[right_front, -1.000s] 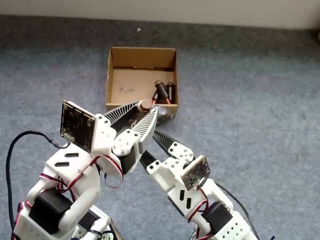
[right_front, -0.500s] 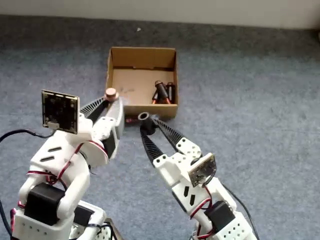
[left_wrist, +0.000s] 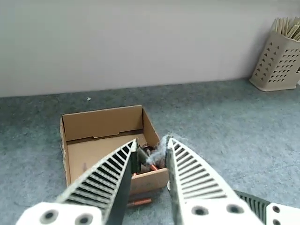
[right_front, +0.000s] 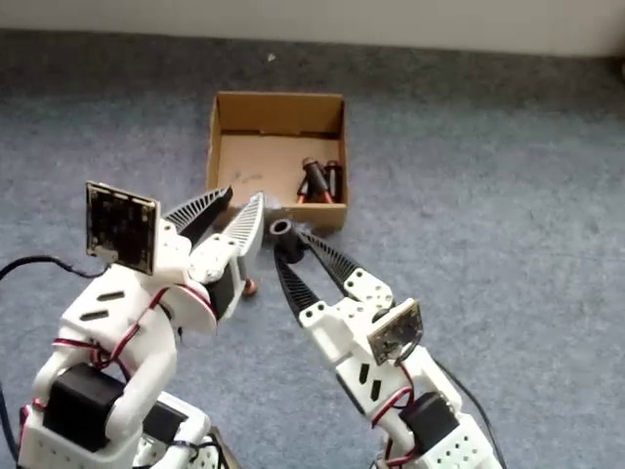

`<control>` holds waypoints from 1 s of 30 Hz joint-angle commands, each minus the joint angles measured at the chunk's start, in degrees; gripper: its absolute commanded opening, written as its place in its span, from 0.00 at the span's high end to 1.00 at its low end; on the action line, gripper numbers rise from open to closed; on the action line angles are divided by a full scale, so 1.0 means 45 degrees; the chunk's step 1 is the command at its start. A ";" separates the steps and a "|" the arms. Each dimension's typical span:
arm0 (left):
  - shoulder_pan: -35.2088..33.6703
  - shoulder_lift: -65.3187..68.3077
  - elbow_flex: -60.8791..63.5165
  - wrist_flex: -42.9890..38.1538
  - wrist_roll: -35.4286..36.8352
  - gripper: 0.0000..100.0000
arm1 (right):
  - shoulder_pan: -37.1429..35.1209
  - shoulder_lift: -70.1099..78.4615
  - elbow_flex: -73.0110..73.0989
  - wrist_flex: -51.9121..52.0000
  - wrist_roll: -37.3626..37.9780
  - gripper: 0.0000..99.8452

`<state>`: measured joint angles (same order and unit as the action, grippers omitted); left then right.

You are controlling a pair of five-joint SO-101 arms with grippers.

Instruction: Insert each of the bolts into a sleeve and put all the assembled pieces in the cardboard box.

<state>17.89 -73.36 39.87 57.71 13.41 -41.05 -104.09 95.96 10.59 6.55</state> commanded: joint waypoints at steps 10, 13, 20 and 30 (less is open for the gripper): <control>-0.2002 0.1338 0.0498 0.0176 -0.2266 0.87 | 0.2745 -0.0205 0.1104 -0.0010 0.0059 1.00; -0.2569 0.3331 -0.0049 0.0606 -0.3770 0.87 | 0.3272 -0.0225 0.1162 0.0713 -0.0391 1.00; -0.2979 0.8860 -0.4054 0.4083 -0.9006 0.87 | 0.4581 -0.0225 0.1162 0.1006 -0.1797 1.00; -0.3370 1.3333 -0.6105 0.5665 -1.7153 0.86 | 0.4777 -0.0225 0.1260 0.1026 -0.1797 1.00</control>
<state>3.12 -17.98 14.73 82.77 -51.47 -20.04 -104.09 95.96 15.08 -0.92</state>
